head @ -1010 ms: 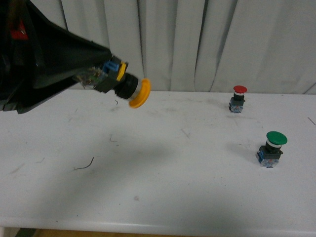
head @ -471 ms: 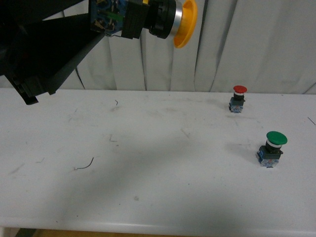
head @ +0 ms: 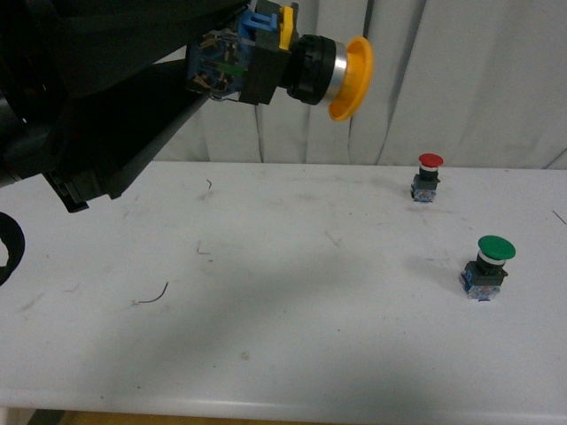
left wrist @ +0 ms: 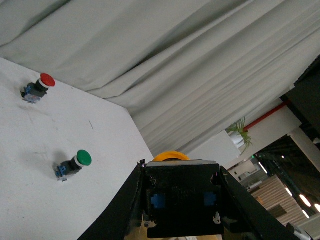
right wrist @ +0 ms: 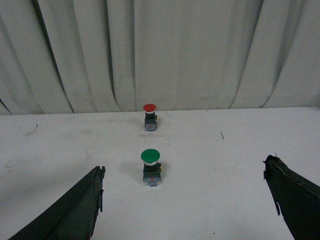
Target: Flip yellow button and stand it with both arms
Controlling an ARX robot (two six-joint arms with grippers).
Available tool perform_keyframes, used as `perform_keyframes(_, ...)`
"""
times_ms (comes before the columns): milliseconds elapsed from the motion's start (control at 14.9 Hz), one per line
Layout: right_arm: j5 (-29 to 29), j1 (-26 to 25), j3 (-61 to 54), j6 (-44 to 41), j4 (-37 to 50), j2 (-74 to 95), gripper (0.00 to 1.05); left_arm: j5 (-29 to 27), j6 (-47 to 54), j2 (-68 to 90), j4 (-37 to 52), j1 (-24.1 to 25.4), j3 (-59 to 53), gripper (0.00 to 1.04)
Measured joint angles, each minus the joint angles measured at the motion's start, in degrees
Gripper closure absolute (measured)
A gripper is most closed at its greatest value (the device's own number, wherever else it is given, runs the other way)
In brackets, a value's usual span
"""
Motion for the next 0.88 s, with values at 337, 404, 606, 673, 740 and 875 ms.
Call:
perform_keyframes(337, -14.3, -3.9, 0.1, -0.7, 19.3, 10.5, 0.06, 0.0, 0.1, -0.4, -2.0, -0.4, 0.0, 0.69)
perform_keyframes(404, -17.9, -1.3, 0.3, -0.8, 31.3, 22.8, 0.06, 0.0, 0.3, -0.4, -2.5, -0.5, 0.0, 0.69)
perform_keyframes(606, -15.5, 6.1, 12.6, 1.4, 61.9, 55.0, 0.06, -0.2, 0.5, -0.5, -3.4, -1.0, 0.7, 0.69)
perform_keyframes(673, -15.5, 8.4, 17.5, 3.2, 66.5, 62.6, 0.06, -0.2, 0.5, -0.5, -3.4, -1.1, 1.0, 0.69)
perform_keyframes(740, -16.8, 10.2, 21.6, 6.0, 68.0, 69.3, 0.06, -0.3, 0.5, -0.5, -3.5, -1.2, 1.1, 0.69)
perform_keyframes(875, -21.5, 10.8, 24.9, 15.6, 73.1, 76.1, 0.06, -0.3, 0.5, -0.5, -3.8, -1.2, 1.4, 0.69)
